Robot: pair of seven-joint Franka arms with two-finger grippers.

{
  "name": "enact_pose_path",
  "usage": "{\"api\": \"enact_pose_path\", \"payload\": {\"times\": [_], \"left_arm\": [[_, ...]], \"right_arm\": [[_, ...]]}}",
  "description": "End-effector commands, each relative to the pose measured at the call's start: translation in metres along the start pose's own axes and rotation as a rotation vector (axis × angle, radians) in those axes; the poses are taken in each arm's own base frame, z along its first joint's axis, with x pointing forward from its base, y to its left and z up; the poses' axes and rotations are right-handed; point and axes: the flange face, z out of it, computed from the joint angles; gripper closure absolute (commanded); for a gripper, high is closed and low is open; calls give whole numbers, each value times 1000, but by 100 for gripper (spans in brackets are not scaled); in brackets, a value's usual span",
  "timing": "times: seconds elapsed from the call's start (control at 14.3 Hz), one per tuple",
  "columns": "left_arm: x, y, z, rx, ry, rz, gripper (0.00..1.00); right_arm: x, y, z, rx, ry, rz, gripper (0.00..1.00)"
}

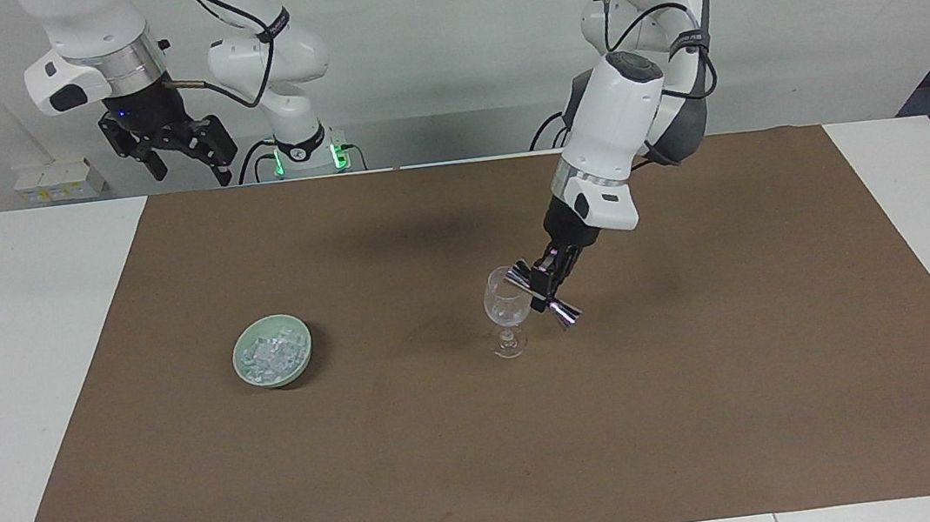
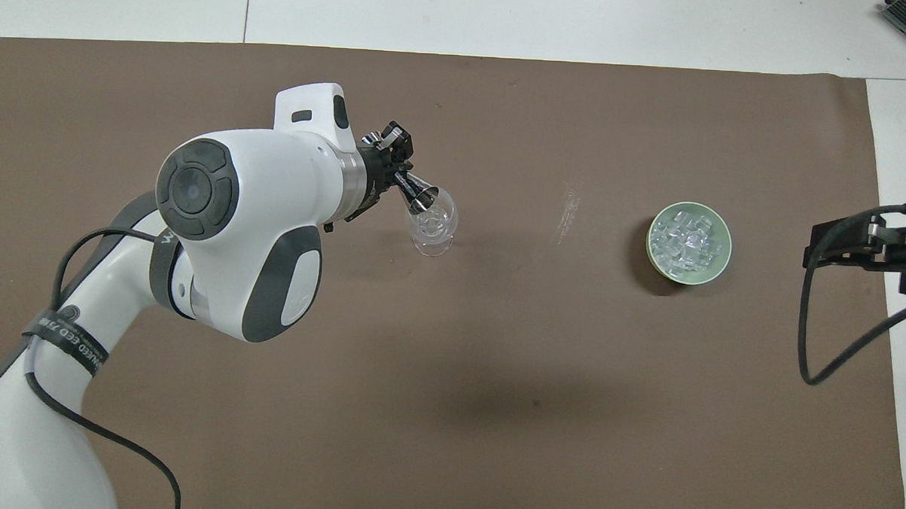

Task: Pour wine and add ice with both arms
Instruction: 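Tip the metal cup further over the clear cup with the left gripper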

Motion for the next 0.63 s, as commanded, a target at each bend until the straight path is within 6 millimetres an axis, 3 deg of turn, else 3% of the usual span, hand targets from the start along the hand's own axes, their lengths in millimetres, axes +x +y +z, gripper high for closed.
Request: {"api": "enact_pose_path", "payload": {"times": [0.0, 0.56], "left_arm": [[-6, 0, -2, -9, 23, 16, 100], [-13, 1, -2, 7, 45, 65, 100]], "right_arm": [[2, 5, -3, 23, -1, -11, 0], [4, 5, -4, 28, 17, -11, 0]]}}
